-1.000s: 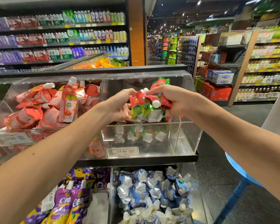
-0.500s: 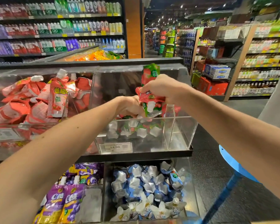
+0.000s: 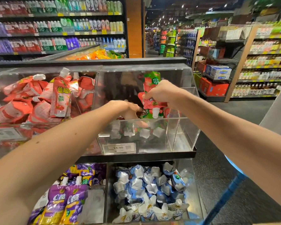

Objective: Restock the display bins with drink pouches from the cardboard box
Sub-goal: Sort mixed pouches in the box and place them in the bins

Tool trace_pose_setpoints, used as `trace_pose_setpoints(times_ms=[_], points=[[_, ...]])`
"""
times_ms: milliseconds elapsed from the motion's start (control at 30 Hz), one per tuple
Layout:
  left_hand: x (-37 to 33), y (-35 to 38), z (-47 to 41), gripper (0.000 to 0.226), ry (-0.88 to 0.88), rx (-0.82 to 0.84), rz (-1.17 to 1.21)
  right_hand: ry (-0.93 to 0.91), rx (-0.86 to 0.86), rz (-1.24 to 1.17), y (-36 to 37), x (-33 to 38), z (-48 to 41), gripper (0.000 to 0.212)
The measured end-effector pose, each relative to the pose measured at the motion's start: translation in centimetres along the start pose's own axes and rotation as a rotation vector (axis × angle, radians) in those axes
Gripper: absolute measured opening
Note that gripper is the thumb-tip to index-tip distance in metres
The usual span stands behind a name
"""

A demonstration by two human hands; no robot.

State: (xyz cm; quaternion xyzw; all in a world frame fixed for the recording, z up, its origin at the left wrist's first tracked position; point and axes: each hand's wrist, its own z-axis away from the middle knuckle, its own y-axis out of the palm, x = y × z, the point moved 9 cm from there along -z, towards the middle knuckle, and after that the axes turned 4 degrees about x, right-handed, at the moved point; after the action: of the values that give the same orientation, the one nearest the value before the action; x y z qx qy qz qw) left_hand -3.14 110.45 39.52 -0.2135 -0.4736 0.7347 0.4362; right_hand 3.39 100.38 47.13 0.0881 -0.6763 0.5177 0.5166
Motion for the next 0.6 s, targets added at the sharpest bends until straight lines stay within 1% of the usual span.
trace_pose_setpoints(times_ms=[67,133,200,267,333,367,400,467,500,567,600], points=[[0.7,-0.6,0.5,0.098,0.071,-0.023,0.213,0.016,-0.004,-0.033,0.0,-0.1,0.0,0.031],[1.3,-1.3,1.3,0.093,0.181,-0.028,0.533,0.025,0.016,-0.127,0.3,0.1,0.0,0.025],[1.3,-1.9,2.9,0.072,0.324,-0.013,0.811,0.033,0.08,-0.31,0.8,0.3,-0.1,0.023],[0.8,-2.1,4.3,0.052,0.484,0.047,1.11,0.047,0.189,-0.473,1.5,0.5,0.0,0.026],[0.5,-2.0,5.2,0.049,0.57,0.074,1.339,0.046,0.266,-0.495,2.1,0.8,0.4,0.032],[0.7,-1.9,5.2,0.048,0.553,0.036,1.375,0.031,0.263,-0.467,2.1,0.8,0.5,0.036],[1.1,-1.9,5.1,0.044,0.511,-0.03,1.35,0.01,0.223,-0.421,1.7,0.8,0.4,0.04],[1.7,-1.8,5.1,0.027,0.432,-0.16,1.194,-0.051,0.092,-0.315,0.7,1.0,0.5,0.043],[1.8,-1.7,5.3,0.022,0.411,-0.196,1.134,-0.087,0.05,-0.274,0.5,1.3,0.6,0.041],[2.3,-1.7,5.5,0.016,0.375,-0.252,1.104,-0.124,0.039,-0.233,0.6,1.7,1.0,0.043],[2.5,-1.9,5.7,0.011,0.366,-0.288,1.098,-0.123,0.046,-0.217,0.8,1.8,1.3,0.051]])
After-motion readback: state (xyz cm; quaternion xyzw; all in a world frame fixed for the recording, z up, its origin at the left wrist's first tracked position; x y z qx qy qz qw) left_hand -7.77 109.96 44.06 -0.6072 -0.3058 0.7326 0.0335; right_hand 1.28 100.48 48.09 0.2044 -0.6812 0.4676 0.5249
